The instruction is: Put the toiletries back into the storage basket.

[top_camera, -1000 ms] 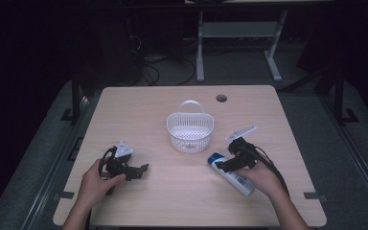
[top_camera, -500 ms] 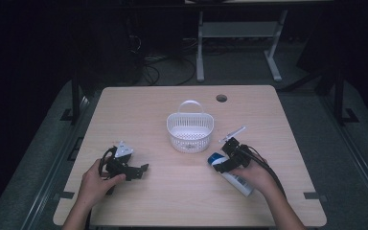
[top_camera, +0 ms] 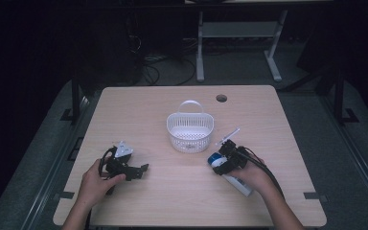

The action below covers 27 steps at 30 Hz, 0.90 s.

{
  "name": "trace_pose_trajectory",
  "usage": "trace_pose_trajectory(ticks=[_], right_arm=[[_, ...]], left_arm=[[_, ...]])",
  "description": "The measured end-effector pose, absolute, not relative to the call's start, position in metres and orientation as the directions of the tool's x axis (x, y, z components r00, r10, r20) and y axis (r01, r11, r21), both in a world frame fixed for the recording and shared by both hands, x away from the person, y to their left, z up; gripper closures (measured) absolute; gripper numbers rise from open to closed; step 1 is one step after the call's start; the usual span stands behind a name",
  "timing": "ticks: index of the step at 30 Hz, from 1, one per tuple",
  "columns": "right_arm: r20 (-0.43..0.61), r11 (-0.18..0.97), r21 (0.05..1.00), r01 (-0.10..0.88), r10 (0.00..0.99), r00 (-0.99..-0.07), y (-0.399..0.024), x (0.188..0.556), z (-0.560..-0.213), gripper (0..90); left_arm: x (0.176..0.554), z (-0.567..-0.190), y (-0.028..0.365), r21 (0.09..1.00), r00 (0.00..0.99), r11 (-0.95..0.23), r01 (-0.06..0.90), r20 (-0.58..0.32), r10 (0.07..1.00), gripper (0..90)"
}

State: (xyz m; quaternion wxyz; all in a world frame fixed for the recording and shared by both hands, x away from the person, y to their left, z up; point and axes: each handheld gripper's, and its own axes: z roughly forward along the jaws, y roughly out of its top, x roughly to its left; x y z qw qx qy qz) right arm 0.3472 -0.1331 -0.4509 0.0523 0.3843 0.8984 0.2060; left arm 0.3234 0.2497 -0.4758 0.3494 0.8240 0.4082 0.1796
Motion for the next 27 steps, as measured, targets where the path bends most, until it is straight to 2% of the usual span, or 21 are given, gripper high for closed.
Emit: trace_pose_trajectory(ticks=[2, 3, 22, 27], right_arm=[[0.049, 0.628, 0.406, 0.664, 0.711, -0.702, -0.1315, 0.3463, -0.4509, 25.9], [0.022, 0.637, 0.404, 0.656, 0.710, -0.703, -0.1294, 0.3449, -0.4499, 32.4], [0.008, 0.654, 0.406, 0.638, 0.696, -0.718, -0.1278, 0.3437, -0.4486, 35.0], [0.023, 0.615, 0.461, 0.640, 0.713, -0.701, -0.1365, 0.3429, -0.4410, 35.2]], left_arm=[[0.3233, -0.4758, 0.2497, 0.723, 0.602, -0.422, 0.547, 0.010, 0.799, 13.0], [0.3233, -0.4758, 0.2497, 0.722, 0.602, -0.422, 0.547, 0.011, 0.798, 13.0], [0.3234, -0.4760, 0.2496, 0.725, 0.601, -0.421, 0.546, 0.011, 0.799, 13.0], [0.3234, -0.4760, 0.2496, 0.725, 0.601, -0.420, 0.546, 0.011, 0.799, 13.0]])
